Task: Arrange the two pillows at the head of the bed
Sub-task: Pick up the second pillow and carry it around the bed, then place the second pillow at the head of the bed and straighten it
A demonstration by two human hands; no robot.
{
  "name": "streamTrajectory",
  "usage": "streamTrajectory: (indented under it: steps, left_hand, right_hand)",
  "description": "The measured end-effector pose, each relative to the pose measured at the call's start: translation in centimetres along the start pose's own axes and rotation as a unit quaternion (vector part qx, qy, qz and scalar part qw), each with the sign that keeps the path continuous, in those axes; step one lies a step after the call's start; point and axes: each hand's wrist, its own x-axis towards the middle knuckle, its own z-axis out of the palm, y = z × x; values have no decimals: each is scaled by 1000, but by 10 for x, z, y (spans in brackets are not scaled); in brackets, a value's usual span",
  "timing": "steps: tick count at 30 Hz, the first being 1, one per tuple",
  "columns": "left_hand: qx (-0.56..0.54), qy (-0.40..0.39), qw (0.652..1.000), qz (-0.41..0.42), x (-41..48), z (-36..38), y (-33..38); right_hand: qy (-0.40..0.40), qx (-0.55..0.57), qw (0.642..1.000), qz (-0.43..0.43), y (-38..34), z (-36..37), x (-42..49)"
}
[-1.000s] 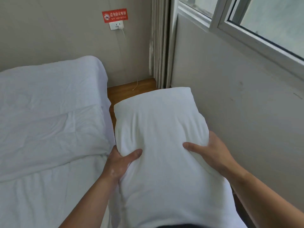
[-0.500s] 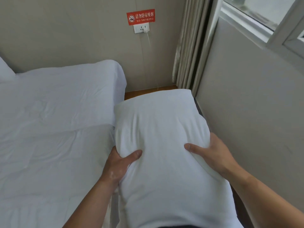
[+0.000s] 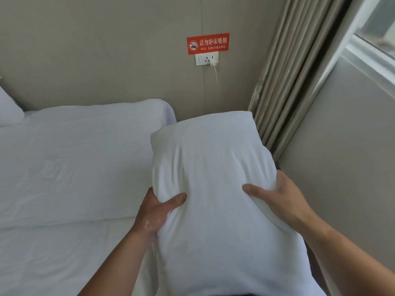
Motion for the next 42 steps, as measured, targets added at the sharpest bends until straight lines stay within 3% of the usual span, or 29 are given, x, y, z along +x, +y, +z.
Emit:
streamTrajectory:
  steps: [10, 16, 32, 42]
  left_hand:
    - [-37, 117, 992, 1, 141, 14, 96]
    - [-66, 193, 979, -18, 197, -6, 128]
    - [-180, 326, 926, -57, 360, -148, 155]
    - [-224, 431, 866, -118, 434, -209, 165]
  right_hand:
    - [-96, -38, 993, -53, -99, -9, 227]
    - [-143, -59, 985, -82, -161, 22, 320]
    - [-251, -122, 945, -172, -347, 221, 507]
    - [-386, -160, 885, -206, -437, 361, 607]
